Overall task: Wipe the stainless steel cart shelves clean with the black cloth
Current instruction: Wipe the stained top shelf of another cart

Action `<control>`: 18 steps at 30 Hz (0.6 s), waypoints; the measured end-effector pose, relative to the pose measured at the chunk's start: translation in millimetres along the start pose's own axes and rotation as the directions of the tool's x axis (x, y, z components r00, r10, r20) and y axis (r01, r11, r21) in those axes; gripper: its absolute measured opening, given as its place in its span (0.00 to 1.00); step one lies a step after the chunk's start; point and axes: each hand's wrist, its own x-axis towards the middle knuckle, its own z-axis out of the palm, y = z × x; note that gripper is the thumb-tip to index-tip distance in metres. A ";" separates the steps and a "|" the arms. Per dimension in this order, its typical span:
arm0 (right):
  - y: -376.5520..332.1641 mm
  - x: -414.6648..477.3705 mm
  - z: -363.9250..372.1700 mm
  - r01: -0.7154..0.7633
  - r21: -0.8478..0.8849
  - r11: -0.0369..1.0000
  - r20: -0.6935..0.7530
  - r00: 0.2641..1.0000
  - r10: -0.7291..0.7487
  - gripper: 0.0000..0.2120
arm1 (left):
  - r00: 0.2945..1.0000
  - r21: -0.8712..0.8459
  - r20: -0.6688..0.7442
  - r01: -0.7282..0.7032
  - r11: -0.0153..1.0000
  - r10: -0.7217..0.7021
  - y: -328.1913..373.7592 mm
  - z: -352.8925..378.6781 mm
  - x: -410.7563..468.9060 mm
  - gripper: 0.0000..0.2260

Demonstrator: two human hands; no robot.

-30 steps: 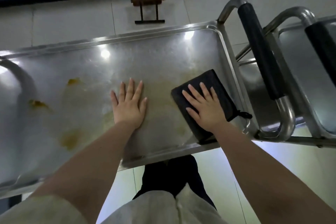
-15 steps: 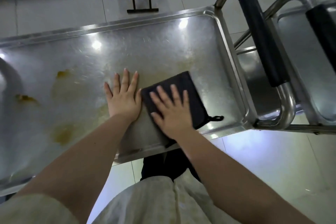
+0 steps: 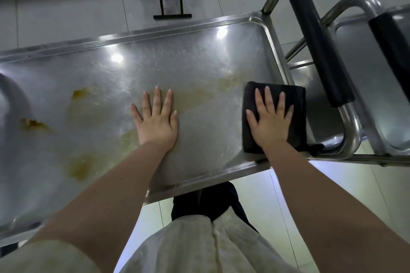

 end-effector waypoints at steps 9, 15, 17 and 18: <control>-101.4 8.4 -1.7 0.370 0.041 0.928 0.012 0.929 -0.370 0.31 | 1.000 -0.047 -0.013 -0.005 0.999 0.004 20.3 1.4 5.0 0.26; -28.7 19.2 -7.1 0.312 0.046 0.949 0.001 0.950 -0.313 0.31 | 1.000 -0.060 0.005 -0.025 0.998 0.026 38.1 5.0 15.1 0.26; 2.1 23.0 -8.9 0.219 0.046 0.975 0.017 0.975 -0.220 0.31 | 0.999 -0.067 0.009 -0.032 0.997 0.033 47.5 4.1 18.4 0.26; 16.8 26.5 -10.4 0.166 0.041 0.985 0.019 0.986 -0.167 0.31 | 0.999 -0.071 0.007 -0.036 0.997 0.037 52.5 4.0 19.9 0.26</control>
